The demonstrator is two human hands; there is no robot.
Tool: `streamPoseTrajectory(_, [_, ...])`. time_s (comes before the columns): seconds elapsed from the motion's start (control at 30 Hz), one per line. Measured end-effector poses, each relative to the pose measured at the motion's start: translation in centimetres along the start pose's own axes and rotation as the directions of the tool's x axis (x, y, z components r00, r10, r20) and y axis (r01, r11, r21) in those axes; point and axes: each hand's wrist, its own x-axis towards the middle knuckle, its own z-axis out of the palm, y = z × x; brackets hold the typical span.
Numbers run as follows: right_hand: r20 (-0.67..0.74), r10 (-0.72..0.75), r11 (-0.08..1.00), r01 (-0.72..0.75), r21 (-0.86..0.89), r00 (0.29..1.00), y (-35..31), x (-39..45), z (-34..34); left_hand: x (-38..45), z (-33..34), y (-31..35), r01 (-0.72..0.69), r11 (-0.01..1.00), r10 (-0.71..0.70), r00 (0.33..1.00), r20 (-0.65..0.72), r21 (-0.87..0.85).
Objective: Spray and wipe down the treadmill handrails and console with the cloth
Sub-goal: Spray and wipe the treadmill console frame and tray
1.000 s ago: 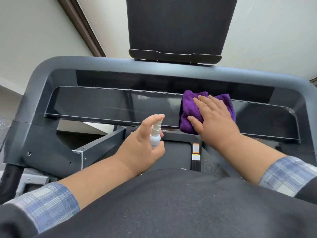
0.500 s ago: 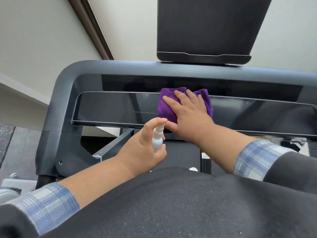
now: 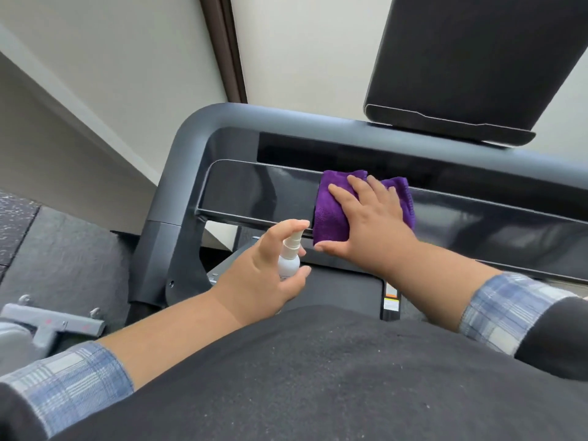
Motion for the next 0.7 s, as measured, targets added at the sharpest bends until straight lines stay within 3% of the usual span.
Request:
streamPoseTrajectory(0.2, [0.054, -0.148, 0.989, 0.147, 0.006, 0.988, -7.0, 4.6, -0.5, -1.2, -1.5, -0.8, 0.006, 1.000, -0.007, 1.000, -0.030, -0.030])
streamPoseTrajectory(0.5, [0.049, -0.084, 0.996, 0.083, 0.011, 0.995, -3.4, 1.0, -0.3, -1.4, -1.9, -1.4, -0.007, 1.000, 0.006, 0.999, -0.043, -0.019])
streamPoseTrajectory(0.7, [0.054, -0.108, 0.990, 0.112, -0.087, 0.993, -7.6, 3.4, 0.1, -3.3, -3.5, -2.1, 0.069, 0.998, -0.067, 0.988, -0.136, 0.006])
